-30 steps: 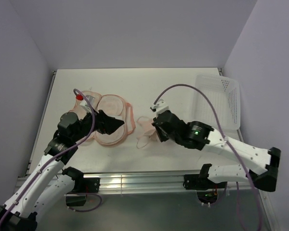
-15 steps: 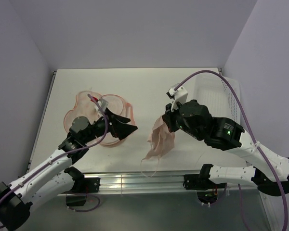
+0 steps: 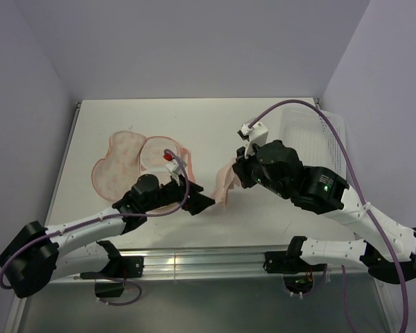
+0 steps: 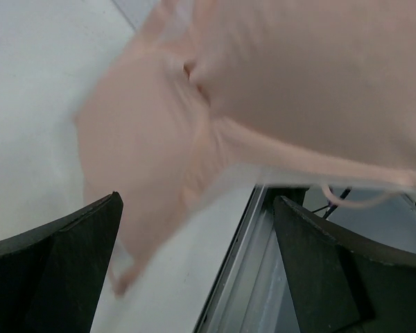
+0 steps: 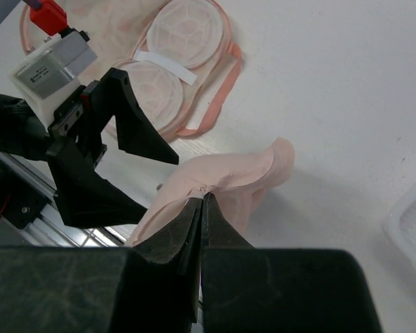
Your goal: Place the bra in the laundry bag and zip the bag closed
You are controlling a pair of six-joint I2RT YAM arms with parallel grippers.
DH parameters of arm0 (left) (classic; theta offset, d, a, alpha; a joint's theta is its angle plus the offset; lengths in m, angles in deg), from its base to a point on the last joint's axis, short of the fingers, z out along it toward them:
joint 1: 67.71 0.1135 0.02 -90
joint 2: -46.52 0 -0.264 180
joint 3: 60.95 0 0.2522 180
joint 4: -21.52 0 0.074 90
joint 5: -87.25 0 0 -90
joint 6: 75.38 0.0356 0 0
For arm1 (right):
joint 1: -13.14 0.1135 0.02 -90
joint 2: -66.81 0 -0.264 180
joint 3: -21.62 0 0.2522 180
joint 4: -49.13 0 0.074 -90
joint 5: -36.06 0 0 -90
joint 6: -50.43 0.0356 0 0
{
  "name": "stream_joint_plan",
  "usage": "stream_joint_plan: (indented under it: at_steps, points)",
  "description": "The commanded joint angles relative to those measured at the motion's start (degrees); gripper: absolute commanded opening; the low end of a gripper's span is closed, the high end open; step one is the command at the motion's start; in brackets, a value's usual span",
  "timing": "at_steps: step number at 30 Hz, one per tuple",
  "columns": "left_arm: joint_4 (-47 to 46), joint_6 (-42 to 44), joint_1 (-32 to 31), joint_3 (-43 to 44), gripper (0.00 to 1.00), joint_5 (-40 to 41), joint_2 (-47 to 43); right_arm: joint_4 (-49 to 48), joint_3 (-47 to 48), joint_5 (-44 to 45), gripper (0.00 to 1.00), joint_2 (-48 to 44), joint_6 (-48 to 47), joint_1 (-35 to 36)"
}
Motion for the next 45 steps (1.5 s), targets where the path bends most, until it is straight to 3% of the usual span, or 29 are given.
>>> stream_joint_plan:
  at_steps: [1,8,11,15,21,27,29,32,34,36,39,45]
  points:
    - [-5.7,4.1,-3.5,5.3,0.98,3.3,3.3,-2.8,2.2,-0.6,0.0,0.1,-0.3,-1.2]
    - [-8.9,4.1,-7.4,5.6,0.97,11.8,7.3,-4.2,2.0,-2.2,0.0,0.3,0.3,-2.3]
    - [-9.1,4.6,-7.6,6.3,0.88,15.0,8.0,-4.5,2.0,-2.3,0.0,-0.1,0.6,-2.7]
    - [-14.2,2.6,-7.7,6.0,0.81,14.7,10.0,-5.6,1.0,-2.8,0.0,-1.6,1.3,-3.0]
    - [-21.6,-1.4,-8.1,5.2,0.86,10.3,15.3,-7.5,-0.6,-1.6,0.0,-3.1,2.7,-4.1]
    - [-21.4,-1.4,-8.1,5.3,0.8,13.7,15.0,-9.3,-1.3,-3.4,0.0,-3.7,3.2,-5.0]
    - [-20.3,-0.5,-8.1,6.0,0.7,15.6,14.3,-9.2,-1.7,-3.1,0.0,-4.1,3.2,-5.1]
    - [-19.8,0.1,-8.1,6.4,0.46,15.9,13.8,-8.8,-2.4,-2.2,0.0,-5.6,3.2,-5.1]
    - [-19.1,0.2,-8.1,6.8,0.14,15.8,13.8,-8.9,-3.3,-2.7,0.0,-6.5,3.3,-5.3]
    - [-18.8,0.2,-8.1,7.2,0.0,16.3,14.1,-9.1,-4.5,-4.1,0.0,-7.8,3.5,-5.3]
    - [-19.2,0.2,-8.1,7.8,0.0,15.8,13.9,-8.6,-7.1,-5.0,0.0,-9.0,4.1,-5.3]
    - [-17.6,0.6,-8.5,8.4,0.0,6.9,10.6,-9.0,-7.8,0.4,0.0,-8.9,5.1,-6.4]
